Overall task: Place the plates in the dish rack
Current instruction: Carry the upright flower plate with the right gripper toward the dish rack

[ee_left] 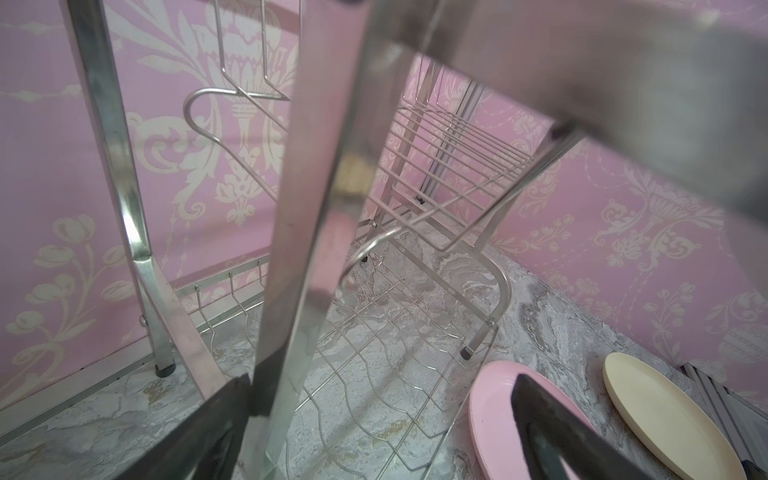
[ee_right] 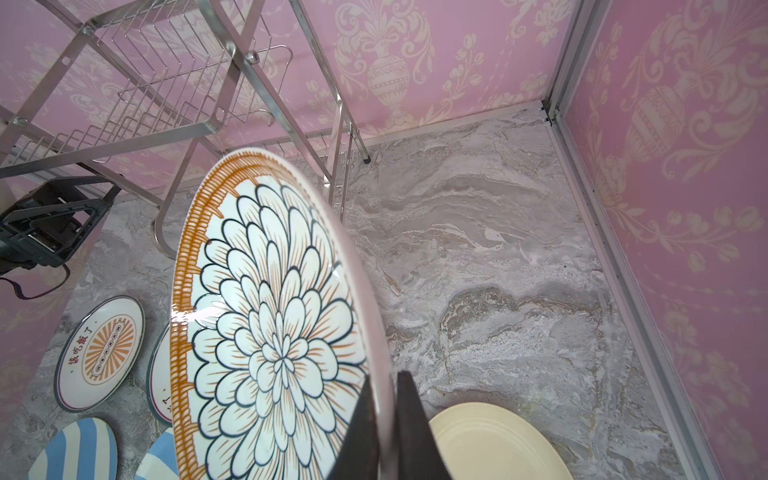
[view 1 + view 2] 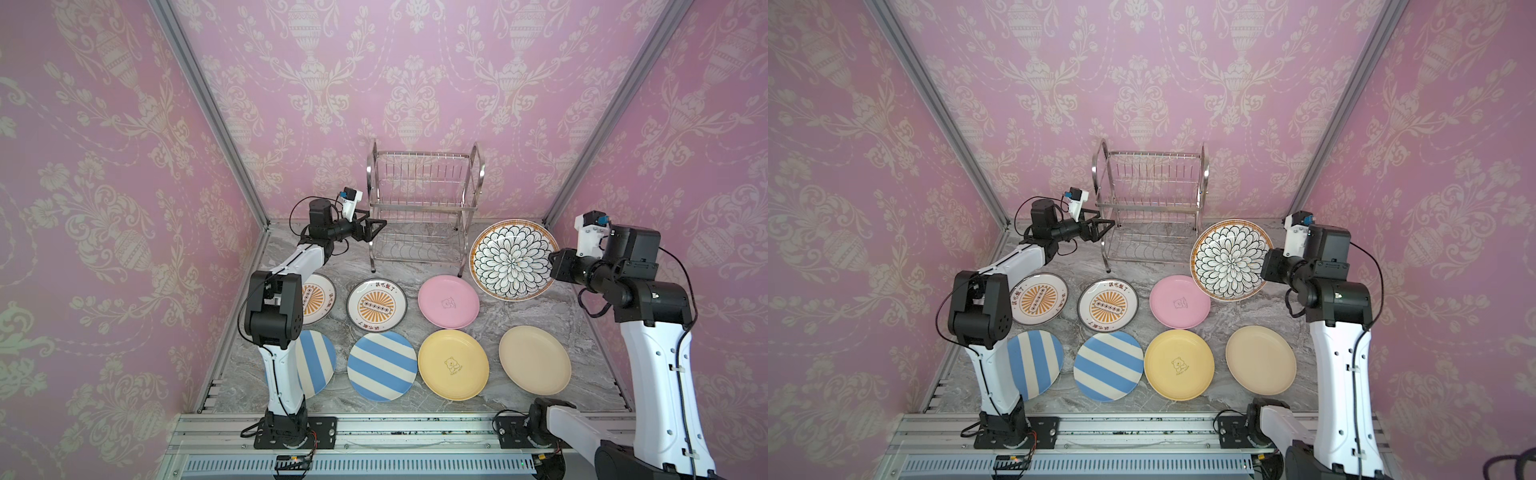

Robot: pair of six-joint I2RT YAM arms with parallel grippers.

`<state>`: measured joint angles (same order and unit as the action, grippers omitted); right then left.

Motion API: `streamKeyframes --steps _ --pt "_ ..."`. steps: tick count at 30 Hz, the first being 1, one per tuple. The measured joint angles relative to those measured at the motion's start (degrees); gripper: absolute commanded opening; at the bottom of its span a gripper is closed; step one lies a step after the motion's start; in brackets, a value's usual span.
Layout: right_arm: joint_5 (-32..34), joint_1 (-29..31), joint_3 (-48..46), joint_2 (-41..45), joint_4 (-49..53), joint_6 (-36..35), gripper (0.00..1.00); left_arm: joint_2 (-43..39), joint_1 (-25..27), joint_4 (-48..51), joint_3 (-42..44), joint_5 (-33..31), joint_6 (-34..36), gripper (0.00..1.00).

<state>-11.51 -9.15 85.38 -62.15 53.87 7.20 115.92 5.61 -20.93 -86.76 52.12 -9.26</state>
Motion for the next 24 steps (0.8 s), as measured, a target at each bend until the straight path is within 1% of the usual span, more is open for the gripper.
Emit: streamKeyframes --steps 4,8,14,19,24 --pt "0.4 0.3 7.0 -3.8 1.6 -0.2 0.00 0.0 0.6 0.9 0.0 -0.2 1.3 0.99" --pt "2.2 0.3 13.7 -6.8 0.8 0.1 0.00 0.0 1.4 1.5 0.1 -0.2 1.9 0.99" --pt "5.6 2.5 18.0 -9.1 -2.3 1.1 0.00 -1.7 2.8 2.0 2.6 -0.1 2.4 0.99" --pt "11.8 6.8 22.8 -13.6 -4.7 1.3 0.00 -3.4 2.9 2.1 4.6 -0.2 2.4 0.99" --pt "22.0 13.7 24.8 -17.0 -10.1 -1.1 0.00 -5.6 3.1 0.5 8.1 -0.2 2.0 0.99"
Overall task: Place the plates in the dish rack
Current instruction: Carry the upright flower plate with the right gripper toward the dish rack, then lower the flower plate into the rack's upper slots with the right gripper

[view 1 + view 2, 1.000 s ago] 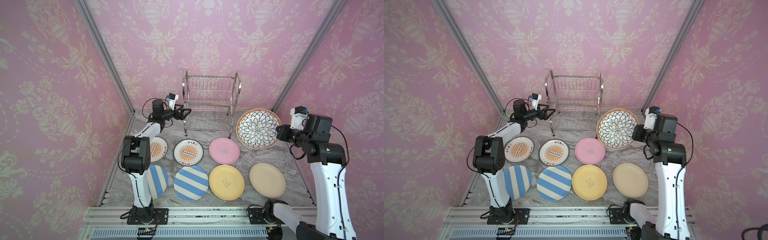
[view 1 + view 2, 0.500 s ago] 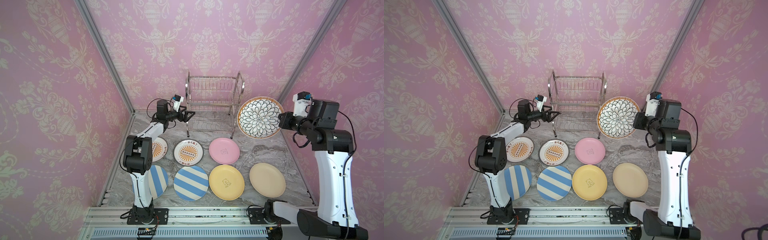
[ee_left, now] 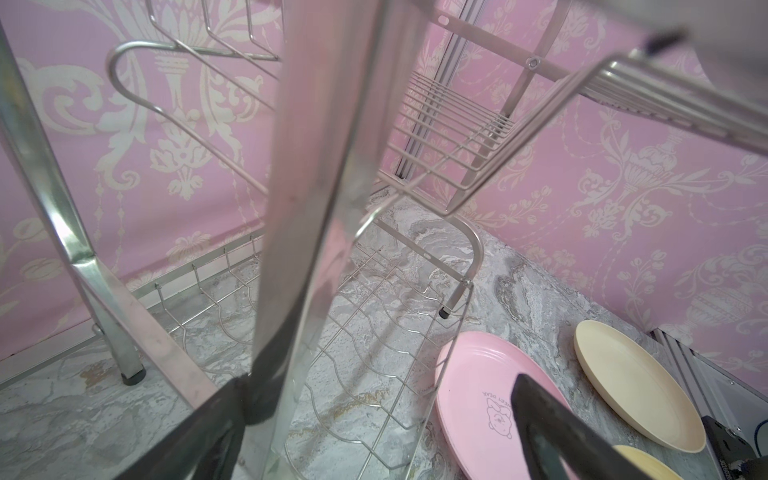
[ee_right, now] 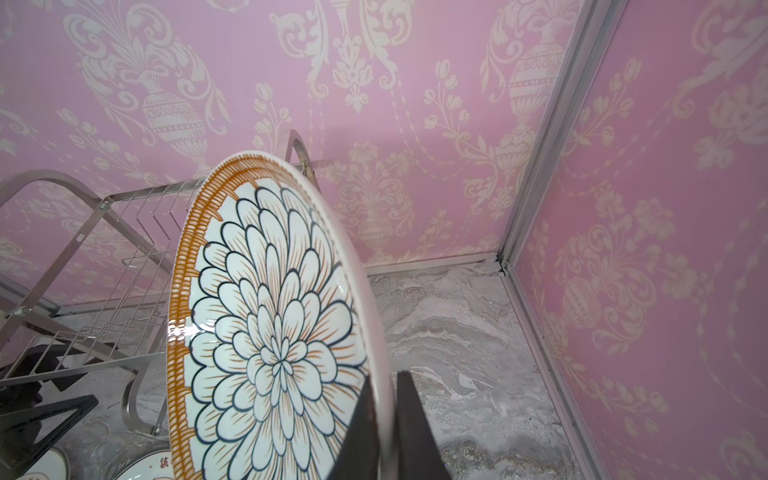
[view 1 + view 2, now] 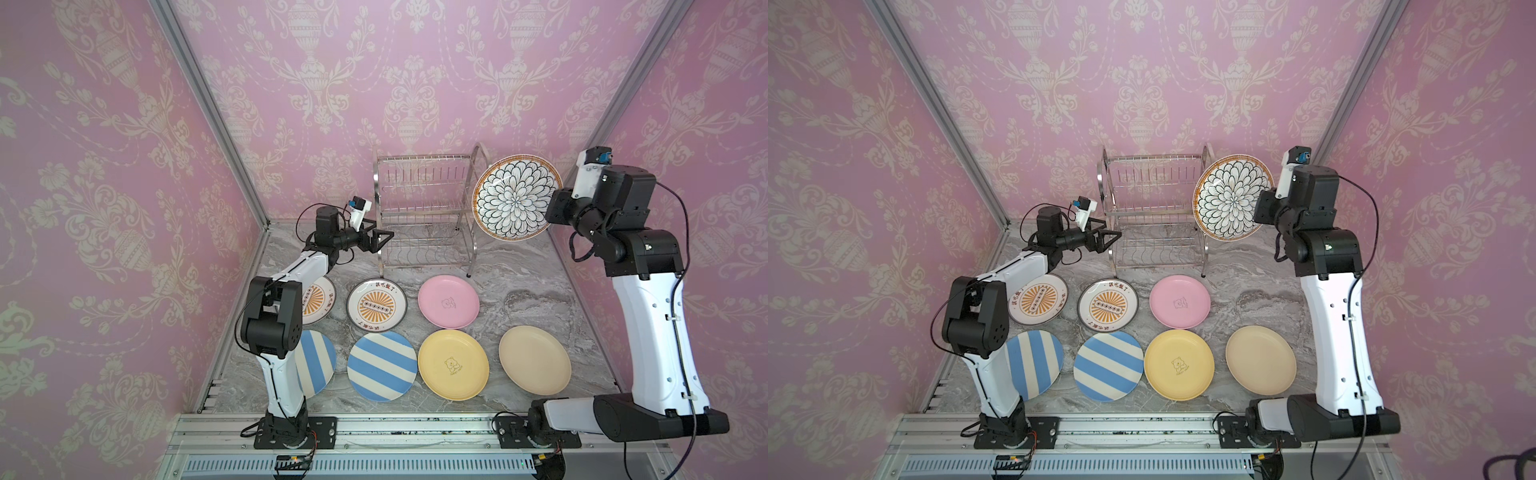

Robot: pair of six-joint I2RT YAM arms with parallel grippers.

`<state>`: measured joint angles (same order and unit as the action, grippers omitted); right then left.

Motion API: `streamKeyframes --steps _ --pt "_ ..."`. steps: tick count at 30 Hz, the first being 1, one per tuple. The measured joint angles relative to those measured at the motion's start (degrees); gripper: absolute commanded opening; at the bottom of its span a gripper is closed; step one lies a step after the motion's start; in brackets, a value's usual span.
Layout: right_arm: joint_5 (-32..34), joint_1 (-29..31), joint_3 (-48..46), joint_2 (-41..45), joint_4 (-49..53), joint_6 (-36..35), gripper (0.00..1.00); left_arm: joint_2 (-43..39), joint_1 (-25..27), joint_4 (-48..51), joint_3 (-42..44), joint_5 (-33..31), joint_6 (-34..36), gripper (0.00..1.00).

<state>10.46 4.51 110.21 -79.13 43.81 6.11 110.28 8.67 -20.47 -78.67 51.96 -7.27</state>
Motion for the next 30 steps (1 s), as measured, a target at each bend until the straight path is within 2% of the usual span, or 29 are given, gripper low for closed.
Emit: streamKeyframes --steps 10,17,24,30 --pt "22.7 15.1 8.9 -10.9 -13.8 -13.1 0.00 -1.7 -0.2 -1.6 3.2 -1.7 -1.7 0.99" --pt "36.6 20.5 10.7 -17.3 -27.5 -27.8 0.00 -4.5 -3.3 -8.3 7.1 -2.1 -10.8 0.99" --pt "42.0 21.1 11.3 -21.5 -33.9 -34.9 0.00 -6.0 -9.6 -22.8 12.0 0.7 -25.2 0.99" --pt "45.3 21.3 15.2 -25.8 -38.0 -39.9 0.00 -8.0 -10.6 -24.0 13.4 1.6 -28.3 0.99"
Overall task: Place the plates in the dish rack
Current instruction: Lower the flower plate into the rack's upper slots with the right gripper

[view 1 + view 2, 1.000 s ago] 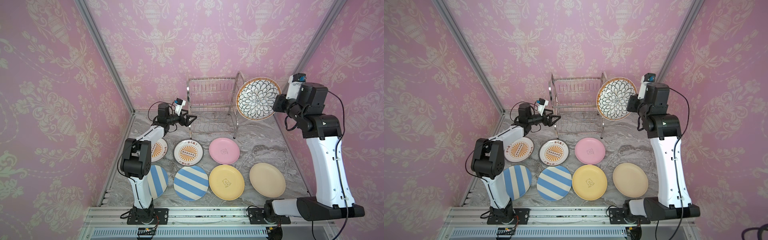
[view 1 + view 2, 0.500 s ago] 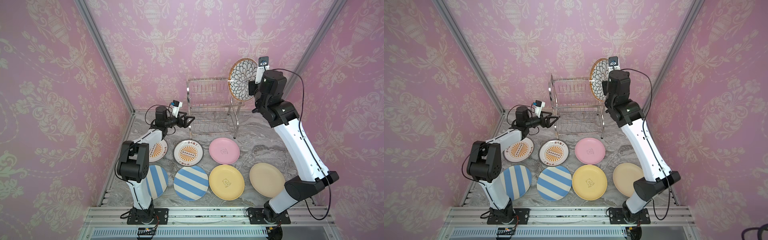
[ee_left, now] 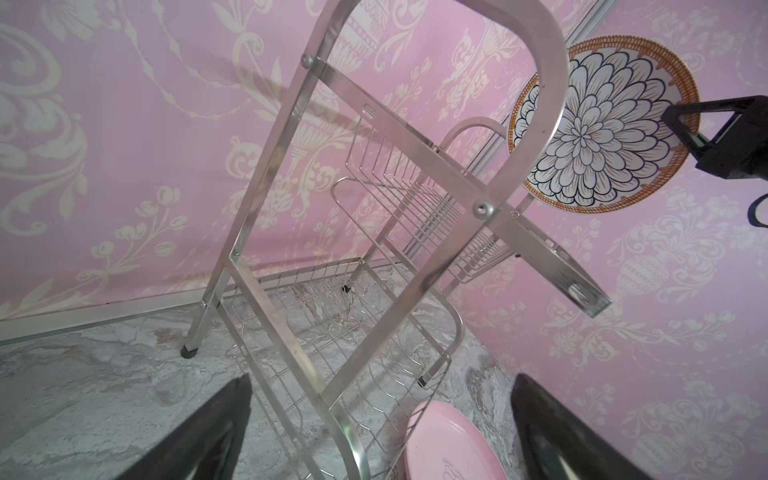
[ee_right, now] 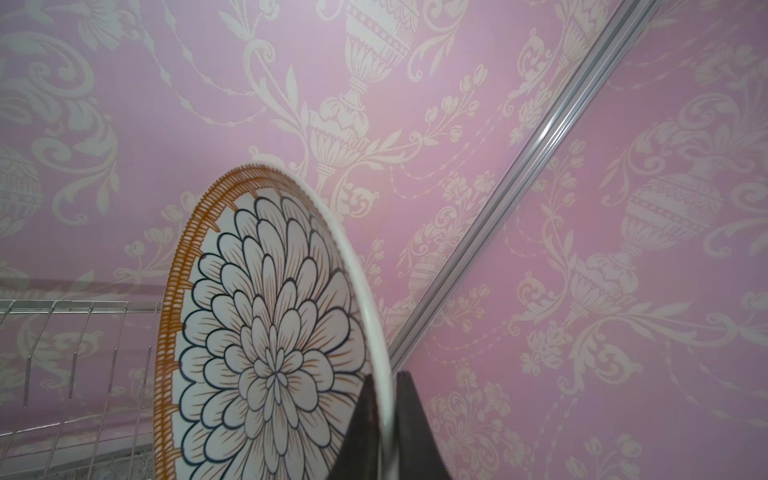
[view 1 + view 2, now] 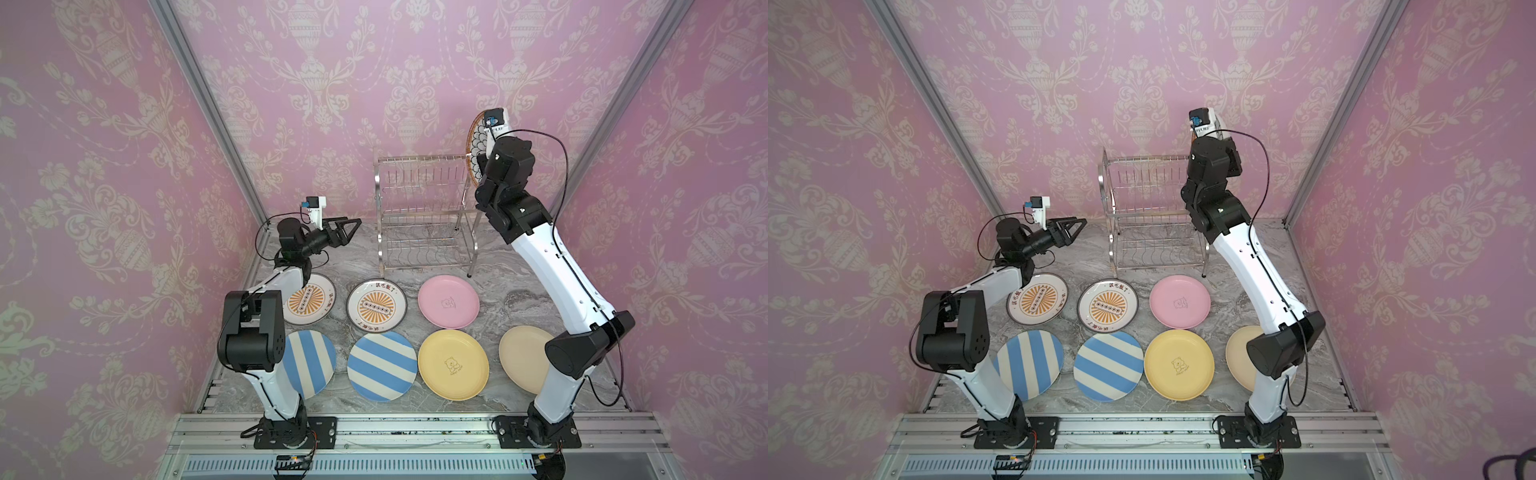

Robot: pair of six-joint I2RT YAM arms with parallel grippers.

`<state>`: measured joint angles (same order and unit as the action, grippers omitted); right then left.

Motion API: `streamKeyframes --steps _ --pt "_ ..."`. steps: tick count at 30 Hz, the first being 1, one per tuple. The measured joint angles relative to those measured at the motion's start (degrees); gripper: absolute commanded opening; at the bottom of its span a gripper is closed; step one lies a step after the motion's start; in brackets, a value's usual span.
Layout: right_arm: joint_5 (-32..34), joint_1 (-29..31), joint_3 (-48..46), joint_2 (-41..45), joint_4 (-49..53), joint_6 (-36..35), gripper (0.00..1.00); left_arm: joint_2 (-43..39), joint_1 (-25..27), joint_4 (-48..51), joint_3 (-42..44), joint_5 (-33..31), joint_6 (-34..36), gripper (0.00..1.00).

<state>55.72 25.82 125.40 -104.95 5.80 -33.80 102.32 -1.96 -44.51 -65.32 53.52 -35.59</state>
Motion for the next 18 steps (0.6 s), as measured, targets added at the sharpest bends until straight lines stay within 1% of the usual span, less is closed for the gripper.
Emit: streamKeyframes --steps 3,9,12,18 --pt "0.7 0.4 1.7 -2.6 -2.4 -2.1 0.00 -1.3 0.3 0.6 0.0 0.0 0.0 0.99" --pt "1.2 0.9 5.7 -7.5 -2.8 -3.5 0.00 -3.8 0.3 4.9 0.1 0.0 0.8 0.99" --pt "2.1 1.1 8.9 -10.8 -3.1 -5.5 0.00 -4.4 0.3 6.3 0.1 -0.1 1.2 0.99" --pt "3.7 1.7 10.1 -14.4 -5.2 -9.2 0.00 -4.8 0.3 4.5 1.4 0.0 1.0 0.99"
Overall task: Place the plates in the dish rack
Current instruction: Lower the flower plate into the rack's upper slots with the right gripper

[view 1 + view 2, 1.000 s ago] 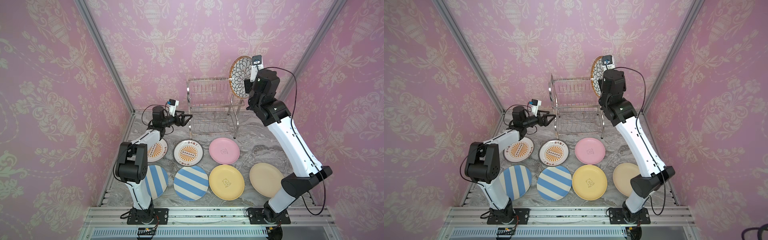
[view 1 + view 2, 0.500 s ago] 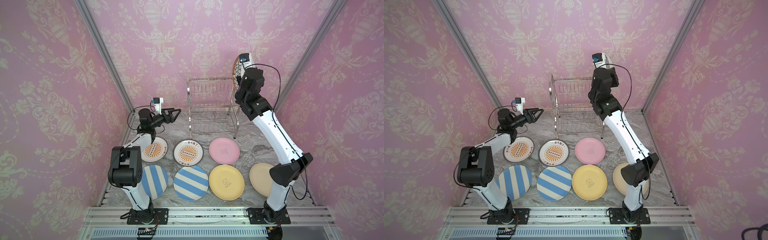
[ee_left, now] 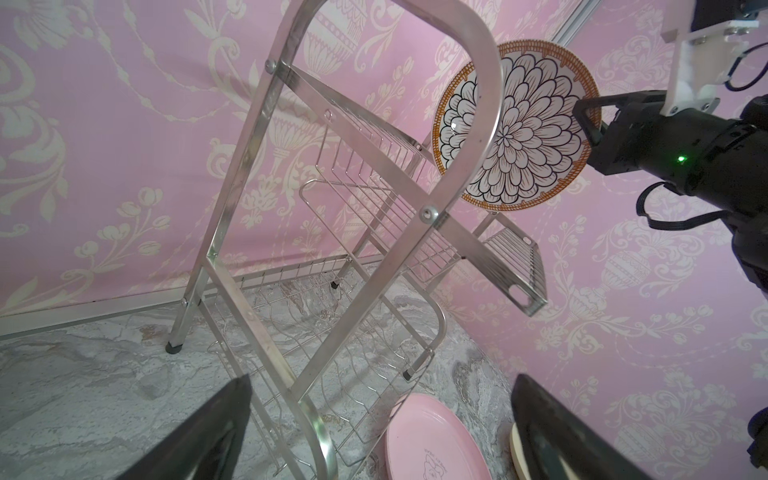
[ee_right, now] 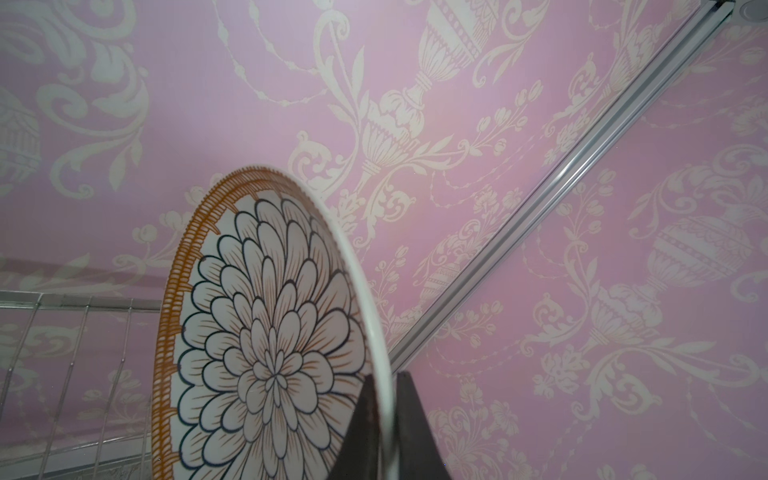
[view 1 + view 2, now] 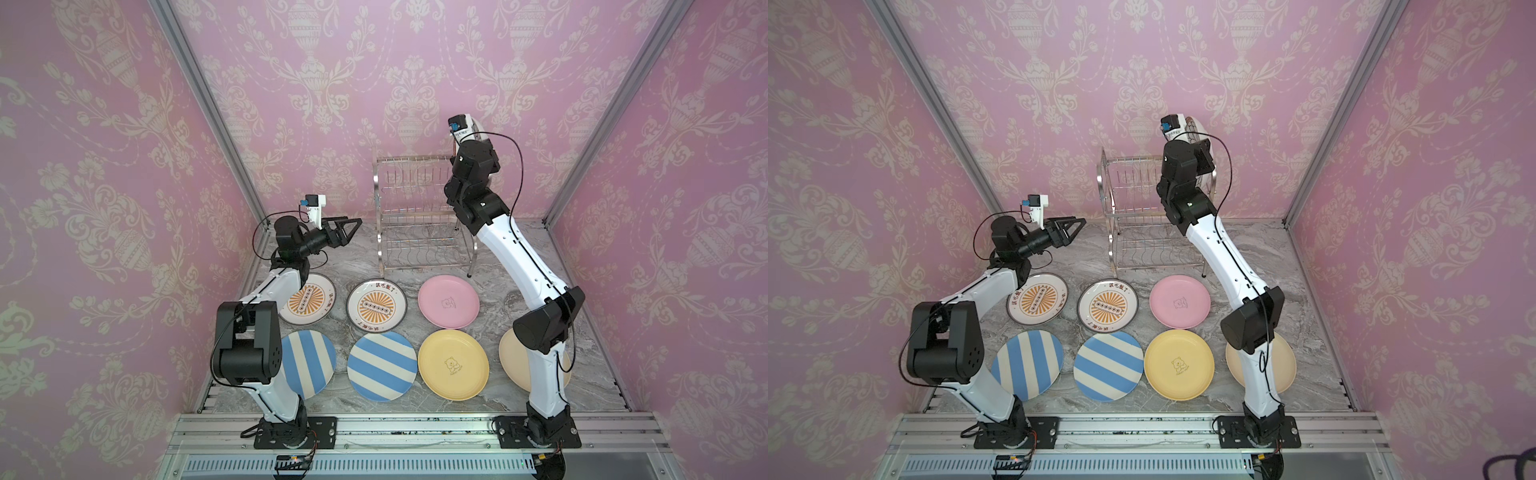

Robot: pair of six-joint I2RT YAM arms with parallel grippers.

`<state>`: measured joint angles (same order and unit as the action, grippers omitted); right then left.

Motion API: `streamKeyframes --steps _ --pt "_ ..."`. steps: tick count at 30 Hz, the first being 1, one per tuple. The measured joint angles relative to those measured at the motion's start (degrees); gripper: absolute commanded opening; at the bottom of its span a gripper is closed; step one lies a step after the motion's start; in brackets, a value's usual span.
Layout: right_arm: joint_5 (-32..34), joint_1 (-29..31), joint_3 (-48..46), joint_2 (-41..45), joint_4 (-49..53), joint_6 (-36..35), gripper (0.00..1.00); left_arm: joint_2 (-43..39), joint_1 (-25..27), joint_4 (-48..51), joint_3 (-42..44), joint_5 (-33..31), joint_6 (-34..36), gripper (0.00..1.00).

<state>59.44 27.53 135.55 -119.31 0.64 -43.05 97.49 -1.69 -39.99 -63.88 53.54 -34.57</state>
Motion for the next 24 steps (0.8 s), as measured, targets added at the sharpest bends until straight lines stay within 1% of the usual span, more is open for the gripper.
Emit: streamKeyframes --steps 5,13,19,24 --pt "0.7 0.2 0.0 -0.5 -0.5 -2.0 0.00 0.0 0.0 -1.2 0.3 0.1 -0.5 0.99" --pt "3.0 0.2 0.2 -0.7 -4.2 -5.5 0.00 0.0 0.0 -3.2 0.5 0.3 -1.4 0.99" --pt "4.6 0.3 2.0 -3.7 -7.2 -7.9 0.00 0.0 0.0 -5.3 1.2 1.1 -2.0 0.99" --pt "4.9 0.3 2.0 -5.6 -6.4 -7.8 0.00 0.0 0.0 -5.7 1.4 1.5 -2.4 0.99"
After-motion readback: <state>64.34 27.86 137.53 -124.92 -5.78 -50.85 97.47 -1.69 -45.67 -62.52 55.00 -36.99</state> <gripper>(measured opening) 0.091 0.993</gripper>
